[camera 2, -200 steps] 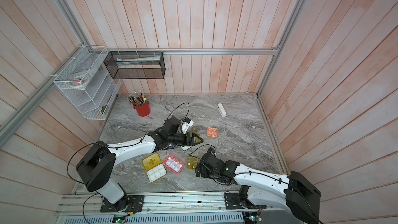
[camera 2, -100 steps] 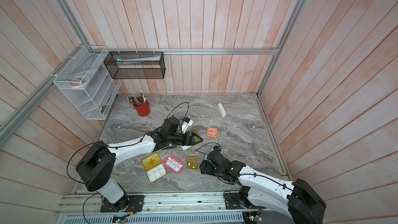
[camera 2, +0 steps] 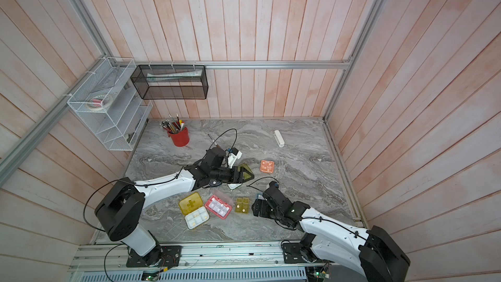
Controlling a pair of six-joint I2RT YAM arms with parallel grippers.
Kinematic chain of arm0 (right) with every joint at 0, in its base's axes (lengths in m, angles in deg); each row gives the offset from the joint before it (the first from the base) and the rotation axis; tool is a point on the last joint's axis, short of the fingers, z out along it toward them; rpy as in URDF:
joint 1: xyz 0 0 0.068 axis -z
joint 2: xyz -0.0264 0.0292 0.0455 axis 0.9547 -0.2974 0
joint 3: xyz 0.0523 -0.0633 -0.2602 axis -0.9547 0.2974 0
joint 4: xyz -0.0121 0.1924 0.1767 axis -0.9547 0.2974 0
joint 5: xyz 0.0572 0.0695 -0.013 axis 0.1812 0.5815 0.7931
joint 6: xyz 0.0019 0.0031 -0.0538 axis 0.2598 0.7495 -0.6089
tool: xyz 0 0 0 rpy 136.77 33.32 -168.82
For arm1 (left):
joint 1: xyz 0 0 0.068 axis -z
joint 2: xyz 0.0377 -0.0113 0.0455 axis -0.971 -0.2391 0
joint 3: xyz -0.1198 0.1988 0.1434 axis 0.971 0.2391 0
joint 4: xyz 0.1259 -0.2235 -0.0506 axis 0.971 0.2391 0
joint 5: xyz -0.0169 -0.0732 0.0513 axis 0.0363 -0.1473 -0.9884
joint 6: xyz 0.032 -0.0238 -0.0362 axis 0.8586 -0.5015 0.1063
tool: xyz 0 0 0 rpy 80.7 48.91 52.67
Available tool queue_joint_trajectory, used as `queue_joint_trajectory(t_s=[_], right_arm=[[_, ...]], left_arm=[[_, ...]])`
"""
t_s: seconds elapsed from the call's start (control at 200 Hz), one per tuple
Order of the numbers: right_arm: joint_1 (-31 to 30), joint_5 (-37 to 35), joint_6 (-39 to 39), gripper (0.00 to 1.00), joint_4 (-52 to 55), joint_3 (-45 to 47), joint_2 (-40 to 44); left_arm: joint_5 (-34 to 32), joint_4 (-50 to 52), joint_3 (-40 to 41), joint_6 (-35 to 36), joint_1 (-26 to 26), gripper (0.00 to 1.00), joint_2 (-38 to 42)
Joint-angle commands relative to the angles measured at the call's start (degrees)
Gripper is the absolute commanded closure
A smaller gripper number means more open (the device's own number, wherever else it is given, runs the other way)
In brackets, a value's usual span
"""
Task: Close pillboxes
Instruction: Adjust the pillbox at the center of the board.
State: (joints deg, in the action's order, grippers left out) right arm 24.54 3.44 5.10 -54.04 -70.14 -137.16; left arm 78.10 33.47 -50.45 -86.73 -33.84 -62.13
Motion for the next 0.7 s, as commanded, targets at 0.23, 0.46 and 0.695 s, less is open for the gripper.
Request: queue_joint_trajectory(t_s=[0.23, 0.46, 0.695], right_arm=[[-2.6, 11.4, 2.0, 0.1, 0.5, -2.3, 1.9], [-3.0, 10.8, 0.8, 0.1, 6.2, -11.4, 6.8], [3.2, 8.0, -5.0, 0.09, 12.5, -19.8, 7.1]], left_arm=[[0.4, 1.1, -1.1, 2.0, -0.4, 0.16, 1.8], [-0.2, 0.9, 0.1, 1.6, -1.1, 0.16, 3.4], [-0.5, 1.1, 1.9, 1.6, -2.6, 0.16, 6.0]])
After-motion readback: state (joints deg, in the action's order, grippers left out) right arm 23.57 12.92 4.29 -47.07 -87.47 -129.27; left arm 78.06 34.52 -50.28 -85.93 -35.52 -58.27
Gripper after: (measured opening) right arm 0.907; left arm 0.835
